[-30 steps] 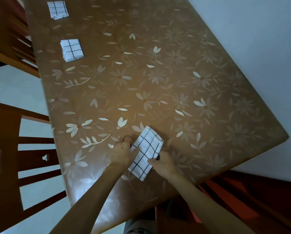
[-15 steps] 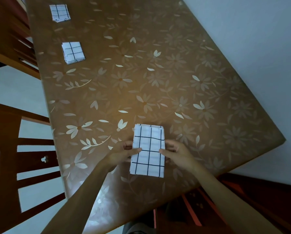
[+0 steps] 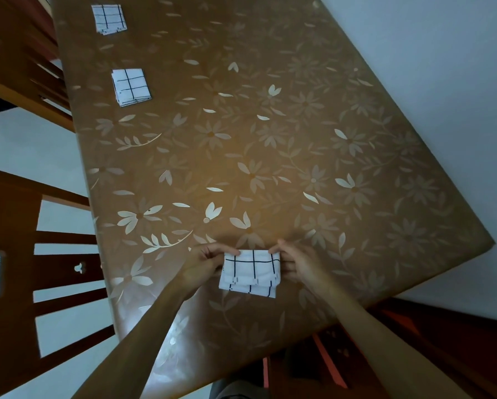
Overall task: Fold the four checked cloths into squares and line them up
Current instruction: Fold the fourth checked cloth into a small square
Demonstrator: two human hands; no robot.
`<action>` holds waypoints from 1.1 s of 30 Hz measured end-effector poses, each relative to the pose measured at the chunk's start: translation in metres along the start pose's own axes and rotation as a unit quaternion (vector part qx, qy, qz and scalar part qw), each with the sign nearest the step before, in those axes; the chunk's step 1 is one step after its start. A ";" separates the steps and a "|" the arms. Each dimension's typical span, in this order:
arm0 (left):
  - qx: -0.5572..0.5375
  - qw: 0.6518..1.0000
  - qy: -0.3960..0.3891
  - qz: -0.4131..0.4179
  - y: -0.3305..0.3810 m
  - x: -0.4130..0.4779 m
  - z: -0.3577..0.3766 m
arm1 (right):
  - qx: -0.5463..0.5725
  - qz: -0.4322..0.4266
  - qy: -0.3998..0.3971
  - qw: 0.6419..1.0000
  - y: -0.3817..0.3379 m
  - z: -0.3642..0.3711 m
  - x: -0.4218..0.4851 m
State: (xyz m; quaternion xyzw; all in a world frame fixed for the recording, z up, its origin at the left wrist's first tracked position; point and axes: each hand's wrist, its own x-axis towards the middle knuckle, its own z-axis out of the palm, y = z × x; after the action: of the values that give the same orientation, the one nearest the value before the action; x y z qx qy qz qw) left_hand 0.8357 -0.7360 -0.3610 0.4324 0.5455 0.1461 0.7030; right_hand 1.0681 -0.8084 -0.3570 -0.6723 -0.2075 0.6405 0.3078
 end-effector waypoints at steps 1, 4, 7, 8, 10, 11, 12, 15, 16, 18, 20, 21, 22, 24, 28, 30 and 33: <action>-0.002 1.000 0.006 0.001 0.000 -0.001 -0.001 | -0.016 -0.006 0.002 1.000 0.000 0.000 -0.001; -0.012 1.000 0.027 0.002 -0.001 -0.002 -0.004 | -0.056 0.007 -0.019 0.998 0.005 0.000 0.006; -0.031 0.999 0.032 -0.017 0.001 -0.004 -0.007 | -0.111 -0.012 -0.009 0.994 0.009 0.002 0.011; -0.034 0.999 0.033 -0.018 0.002 -0.005 -0.007 | -0.114 -0.021 -0.002 0.993 0.008 0.003 0.011; -0.006 0.999 0.035 0.011 -0.002 -0.005 -0.011 | -0.099 -0.039 0.001 0.994 0.005 0.007 0.010; 0.020 0.998 0.036 0.036 -0.005 -0.005 -0.013 | -0.095 -0.046 0.000 0.994 0.004 0.009 0.011; 0.047 0.997 0.039 0.055 -0.010 -0.004 -0.016 | -0.100 -0.051 -0.002 0.994 0.003 0.012 0.011; 0.169 0.978 0.075 0.096 -0.021 -0.004 -0.017 | -0.142 -0.068 -0.001 0.987 0.006 0.026 0.014; 0.262 0.952 0.103 0.123 -0.025 -0.004 -0.015 | -0.167 -0.076 0.004 0.983 0.007 0.033 0.015; 0.474 0.843 0.164 0.191 -0.038 -0.006 -0.010 | -0.279 -0.116 0.025 0.953 0.012 0.046 0.013; 0.590 0.749 0.176 0.244 -0.051 -0.008 -0.001 | -0.460 -0.219 0.091 0.855 0.020 0.057 0.012; 0.621 0.720 0.156 0.266 -0.056 -0.008 0.003 | -0.531 -0.275 0.117 0.793 0.025 0.062 0.011; 0.642 0.701 0.130 0.283 -0.062 -0.006 0.006 | -0.573 -0.320 0.119 0.745 0.031 0.067 0.010; 0.669 0.673 0.102 0.297 -0.074 -0.003 0.008 | -0.621 -0.371 0.074 0.686 0.048 0.074 0.013; 0.676 0.647 0.124 0.332 -0.096 -0.004 0.000 | -0.672 -0.322 0.040 0.666 0.068 0.067 0.020; 0.672 0.651 0.128 0.331 -0.101 -0.009 -0.011 | -0.684 -0.307 0.035 0.661 0.066 0.058 0.021; 0.676 0.654 0.130 0.315 -0.102 -0.015 -0.023 | -0.679 -0.291 0.048 0.672 0.066 0.046 0.019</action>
State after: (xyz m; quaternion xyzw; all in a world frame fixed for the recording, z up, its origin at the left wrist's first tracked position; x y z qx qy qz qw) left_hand 0.7828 -0.7955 -0.4299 0.9106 0.4101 0.0045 0.0504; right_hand 1.0173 -0.8363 -0.4153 -0.6315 -0.7551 0.1677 -0.0539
